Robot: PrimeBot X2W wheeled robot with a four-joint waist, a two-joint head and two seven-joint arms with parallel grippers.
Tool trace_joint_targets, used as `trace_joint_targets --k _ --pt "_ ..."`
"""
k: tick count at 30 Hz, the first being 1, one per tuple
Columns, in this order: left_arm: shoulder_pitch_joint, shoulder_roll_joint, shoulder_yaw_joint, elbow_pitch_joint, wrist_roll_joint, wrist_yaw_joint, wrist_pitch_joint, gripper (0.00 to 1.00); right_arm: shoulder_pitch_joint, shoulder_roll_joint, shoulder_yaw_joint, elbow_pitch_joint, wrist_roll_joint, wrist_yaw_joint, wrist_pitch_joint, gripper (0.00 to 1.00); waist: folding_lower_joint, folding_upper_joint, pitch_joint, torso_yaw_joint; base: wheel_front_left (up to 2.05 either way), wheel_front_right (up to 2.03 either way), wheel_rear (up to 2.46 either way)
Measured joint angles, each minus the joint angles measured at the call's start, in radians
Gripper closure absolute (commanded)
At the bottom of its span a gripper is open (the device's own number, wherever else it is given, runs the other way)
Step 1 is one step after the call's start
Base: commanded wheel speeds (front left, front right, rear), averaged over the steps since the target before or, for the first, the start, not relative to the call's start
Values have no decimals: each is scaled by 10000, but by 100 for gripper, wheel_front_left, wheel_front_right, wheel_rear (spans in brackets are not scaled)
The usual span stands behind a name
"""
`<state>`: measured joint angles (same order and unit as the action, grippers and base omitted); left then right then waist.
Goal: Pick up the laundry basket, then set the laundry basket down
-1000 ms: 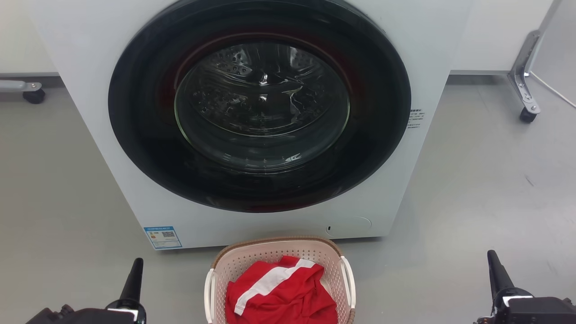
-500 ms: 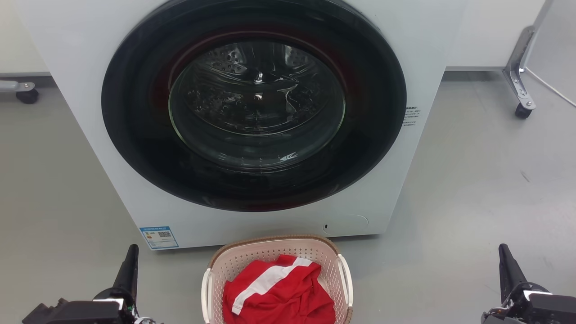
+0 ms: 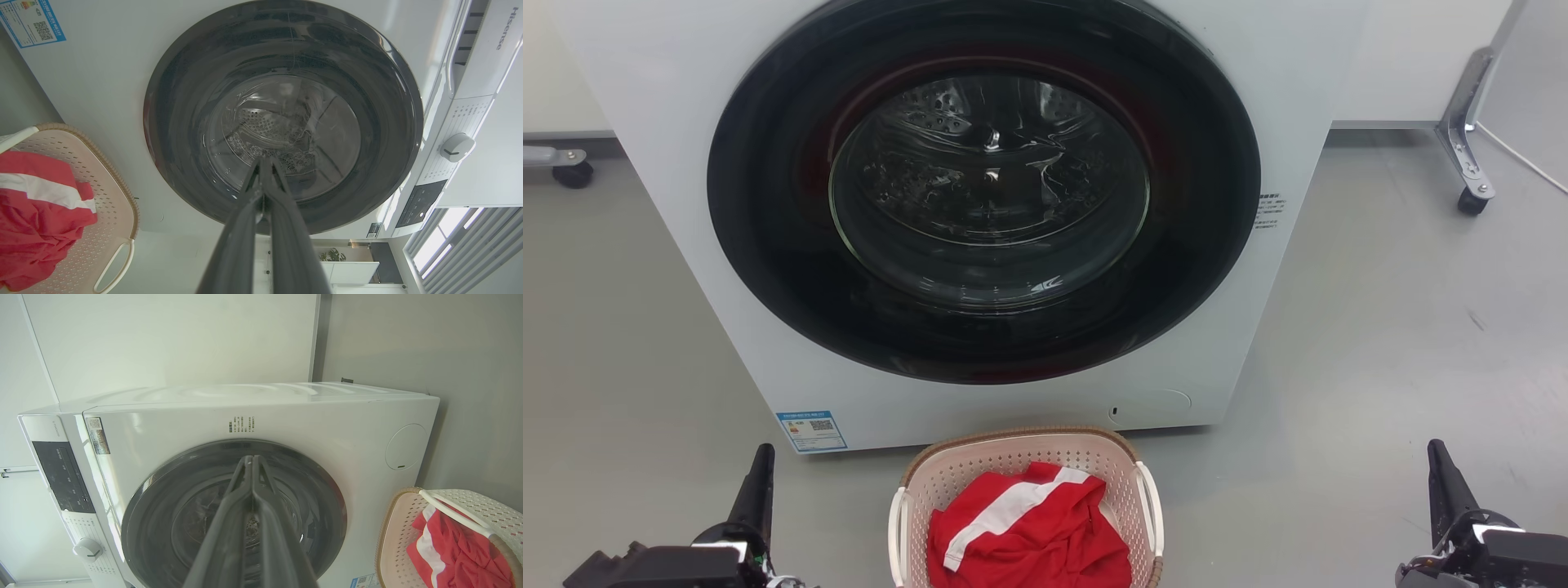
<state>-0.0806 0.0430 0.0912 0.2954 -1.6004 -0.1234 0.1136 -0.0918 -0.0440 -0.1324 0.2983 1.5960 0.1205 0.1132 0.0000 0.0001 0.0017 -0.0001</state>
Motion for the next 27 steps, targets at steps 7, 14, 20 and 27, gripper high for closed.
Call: trace_joint_targets --k 7,14,20,27 --pt "0 0 0 0 0 0 0 100 0 0 0 0 0 0 0 100 0 0 0 0 0 0 0" --pt "0 0 0 0 0 0 0 100 0 0 0 0 0 0 0 100 0 0 0 0 0 0 0" --pt "0 -2 0 2 0 0 0 100 0 0 0 0 10 0 0 100 0 0 0 0 0 0 0" --pt "0 -2 -2 2 0 0 0 100 0 0 2 0 10 0 0 100 0 0 0 1 0 0 0"
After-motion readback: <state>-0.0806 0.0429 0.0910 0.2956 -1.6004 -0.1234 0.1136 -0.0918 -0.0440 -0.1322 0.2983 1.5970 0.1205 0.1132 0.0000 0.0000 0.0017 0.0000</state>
